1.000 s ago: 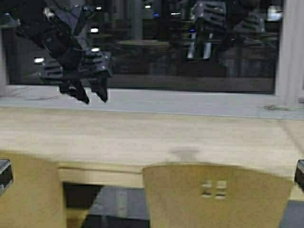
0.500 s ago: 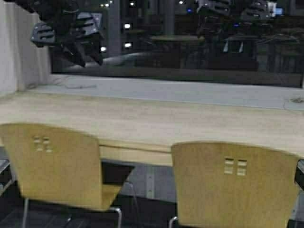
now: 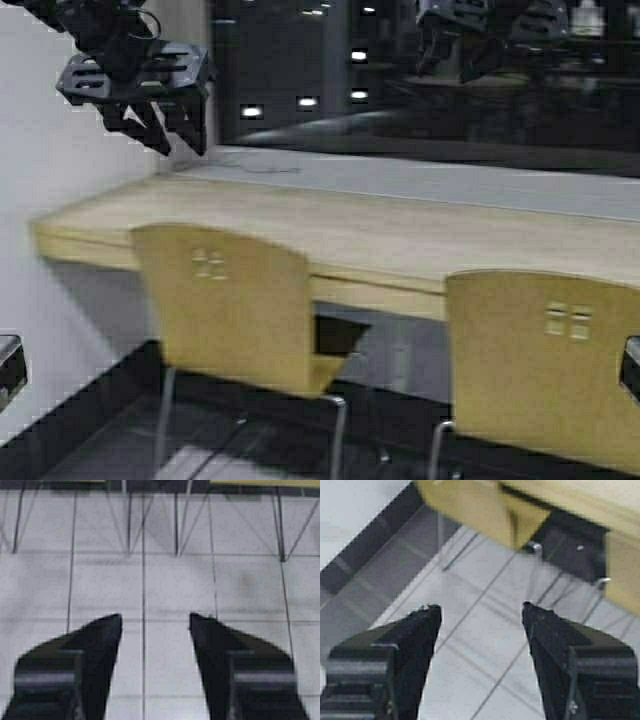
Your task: Push the chairs under the table
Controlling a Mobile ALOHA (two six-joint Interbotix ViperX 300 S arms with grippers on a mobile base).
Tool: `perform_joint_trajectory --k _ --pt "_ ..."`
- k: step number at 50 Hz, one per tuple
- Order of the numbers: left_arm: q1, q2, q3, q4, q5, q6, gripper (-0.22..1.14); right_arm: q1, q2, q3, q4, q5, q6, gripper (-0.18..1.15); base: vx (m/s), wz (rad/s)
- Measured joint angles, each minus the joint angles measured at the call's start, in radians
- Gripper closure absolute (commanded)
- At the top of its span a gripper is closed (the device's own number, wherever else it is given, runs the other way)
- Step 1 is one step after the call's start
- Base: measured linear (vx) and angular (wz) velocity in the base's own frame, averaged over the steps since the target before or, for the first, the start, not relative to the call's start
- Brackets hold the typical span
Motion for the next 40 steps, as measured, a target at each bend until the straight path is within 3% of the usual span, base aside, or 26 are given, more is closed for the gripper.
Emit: perform_joint_trajectory --k 18,40 --pt "0.006 0.034 -0.046 0.041 0.002 0.005 0.1 0.006 -0.002 0.006 0.0 0.014 0.003 0.1 -0.34 0.35" --pt "0.005 0.034 -0.057 0.044 0.008 -0.008 0.1 0.002 0.017 -0.015 0.0 0.015 -0.005 0.1 -0.35 0.17"
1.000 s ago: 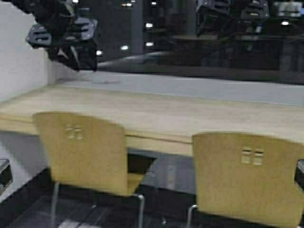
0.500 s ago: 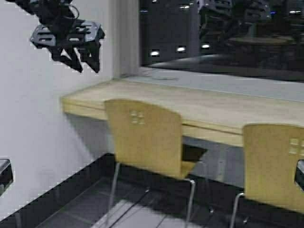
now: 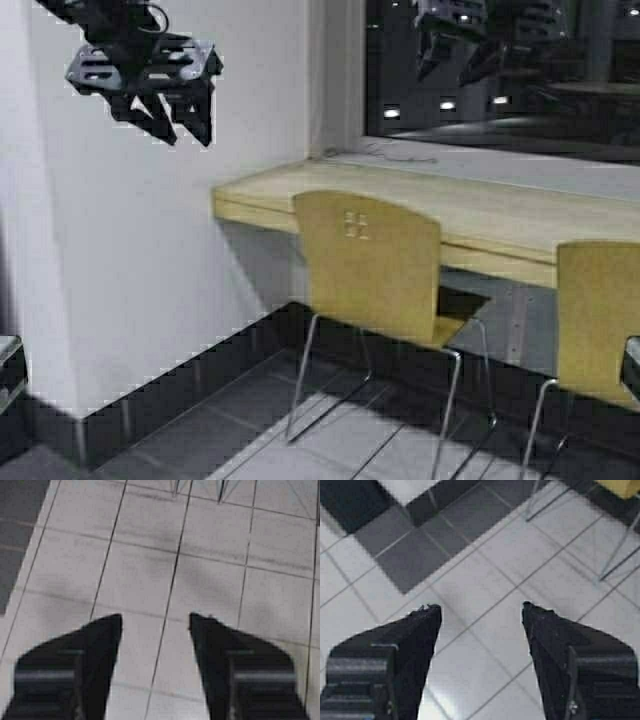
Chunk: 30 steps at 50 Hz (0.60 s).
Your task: Push the chairs under the table
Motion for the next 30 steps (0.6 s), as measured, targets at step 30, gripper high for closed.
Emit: perform_joint_trajectory --k 30 --pt "0.009 0.037 -0.012 0.0 0.008 -0.023 0.1 -0.011 0.061 -0.011 -0.002 0.015 0.003 0.1 -0.36 0.16"
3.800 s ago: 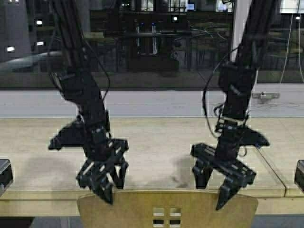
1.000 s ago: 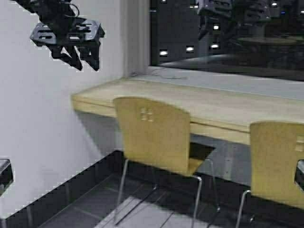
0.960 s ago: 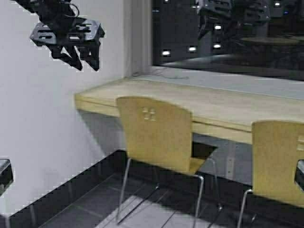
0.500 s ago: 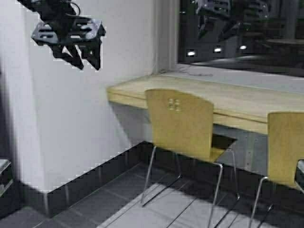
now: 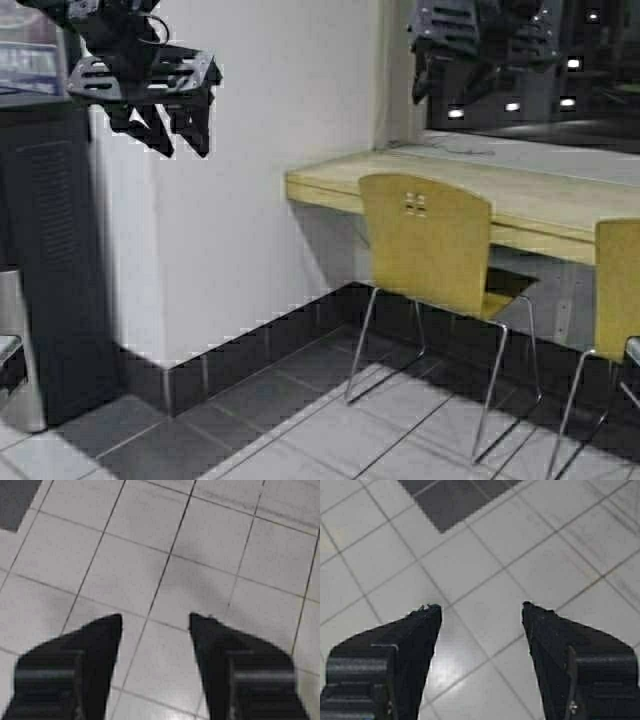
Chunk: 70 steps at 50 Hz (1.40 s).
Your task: Push the chairs under the table
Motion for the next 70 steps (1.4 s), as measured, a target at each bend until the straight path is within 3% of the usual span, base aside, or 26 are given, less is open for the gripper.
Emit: perform_joint_trajectory --k 25,70 --pt "0.008 -0.009 -0.02 0.0 0.002 -0.002 0.1 0.002 0.002 -0.014 -0.006 0.034 -0.006 0.1 -0.4 0.11" --pt "0.002 0.097 -0.025 -0.006 0.031 -0.043 0.1 -0.017 0.026 -0.023 -0.014 0.06 -0.002 0.1 -0.34 -0.18"
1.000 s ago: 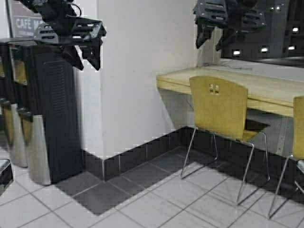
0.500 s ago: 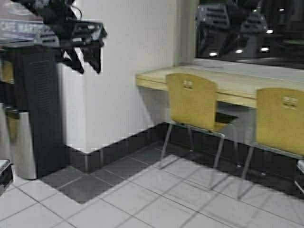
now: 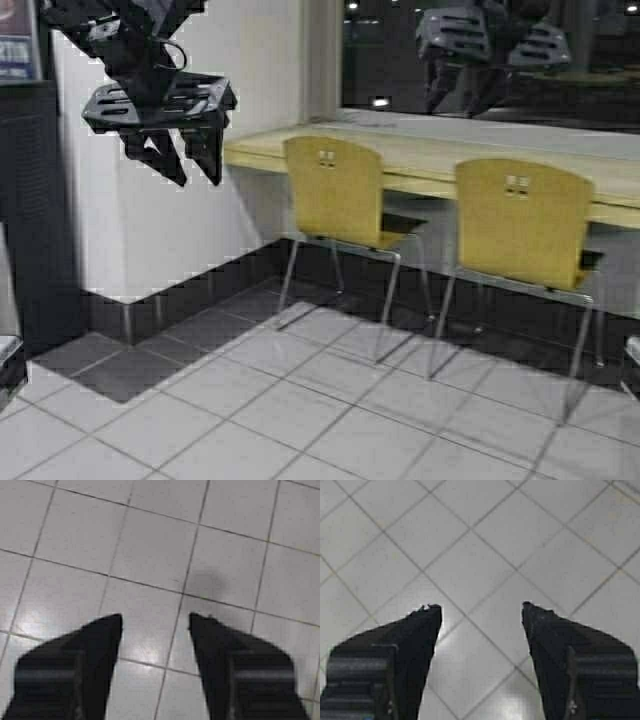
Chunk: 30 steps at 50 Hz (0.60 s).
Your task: Push the chairs under the table
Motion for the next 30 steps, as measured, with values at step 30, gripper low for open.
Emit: perform_joint_trajectory --k 30 --pt "0.008 0.029 -0.014 0.0 0.005 -0.002 0.1 -0.006 0.043 -0.005 0.0 0.003 0.009 0.1 -0.11 -0.34"
